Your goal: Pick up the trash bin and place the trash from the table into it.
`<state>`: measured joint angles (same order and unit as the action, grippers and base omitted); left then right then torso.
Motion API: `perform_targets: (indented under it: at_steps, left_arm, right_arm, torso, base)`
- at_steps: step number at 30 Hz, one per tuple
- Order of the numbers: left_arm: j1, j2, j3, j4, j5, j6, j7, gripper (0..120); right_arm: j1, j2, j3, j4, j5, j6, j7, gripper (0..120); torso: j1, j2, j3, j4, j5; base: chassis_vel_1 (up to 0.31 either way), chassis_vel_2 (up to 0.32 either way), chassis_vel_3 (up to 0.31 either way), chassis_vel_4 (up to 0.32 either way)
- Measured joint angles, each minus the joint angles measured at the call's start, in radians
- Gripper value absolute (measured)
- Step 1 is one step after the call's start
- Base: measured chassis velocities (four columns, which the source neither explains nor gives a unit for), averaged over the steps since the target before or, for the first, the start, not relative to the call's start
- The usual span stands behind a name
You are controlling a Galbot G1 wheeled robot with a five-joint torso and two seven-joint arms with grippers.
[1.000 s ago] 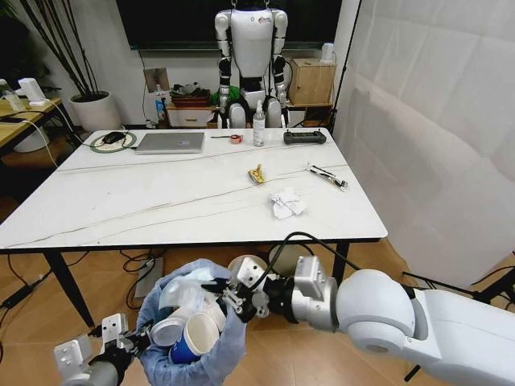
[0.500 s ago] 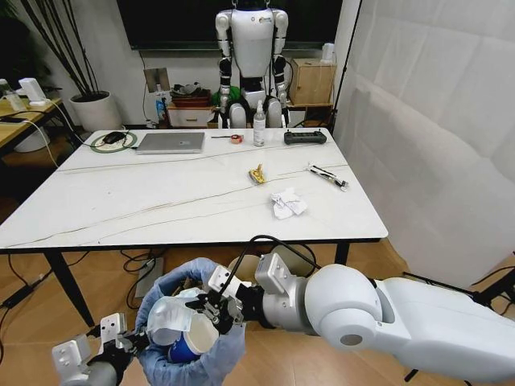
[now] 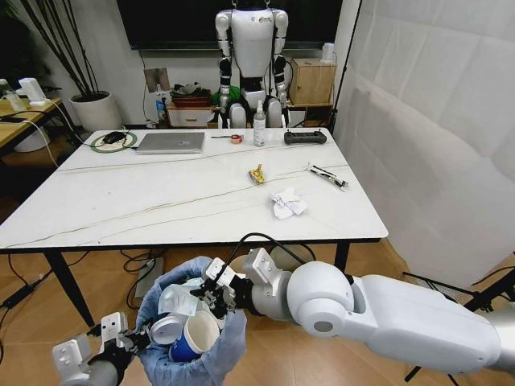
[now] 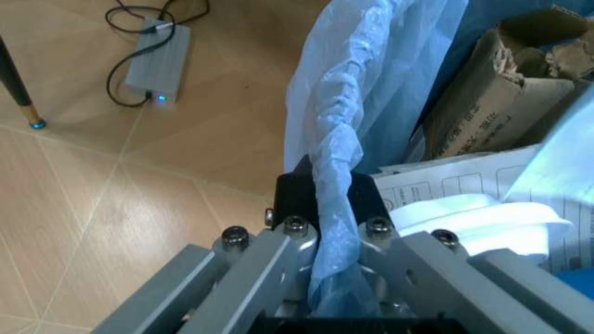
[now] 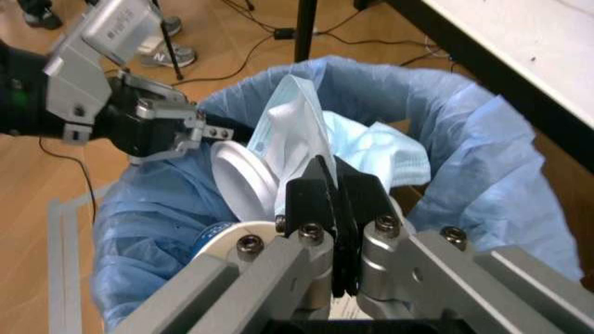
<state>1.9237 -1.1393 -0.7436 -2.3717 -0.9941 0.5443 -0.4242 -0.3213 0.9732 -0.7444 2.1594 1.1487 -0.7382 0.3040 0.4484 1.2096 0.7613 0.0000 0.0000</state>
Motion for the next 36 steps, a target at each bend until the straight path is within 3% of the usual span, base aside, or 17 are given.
perform_targets:
  at_steps: [24,36]
  left_arm:
    - [0.009,-0.013,0.001,-0.001,-0.003,0.015,-0.025,0]
    - [0.020,-0.007,-0.010,-0.003,0.027,0.037,-0.071,0]
  right_arm:
    - [-0.021,0.101,-0.088,-0.114,-0.100,0.002,0.027,0]
    - [-0.054,0.206,-0.125,-0.208,-0.120,0.003,0.055,0]
  torso:
    - [0.000,0.000,0.000,0.0000,-0.0001]
    - [0.000,0.000,0.000,0.0001,-0.0001]
  base:
    - [0.000,0.000,0.000,0.000]
    - [0.000,0.000,0.000,0.000]
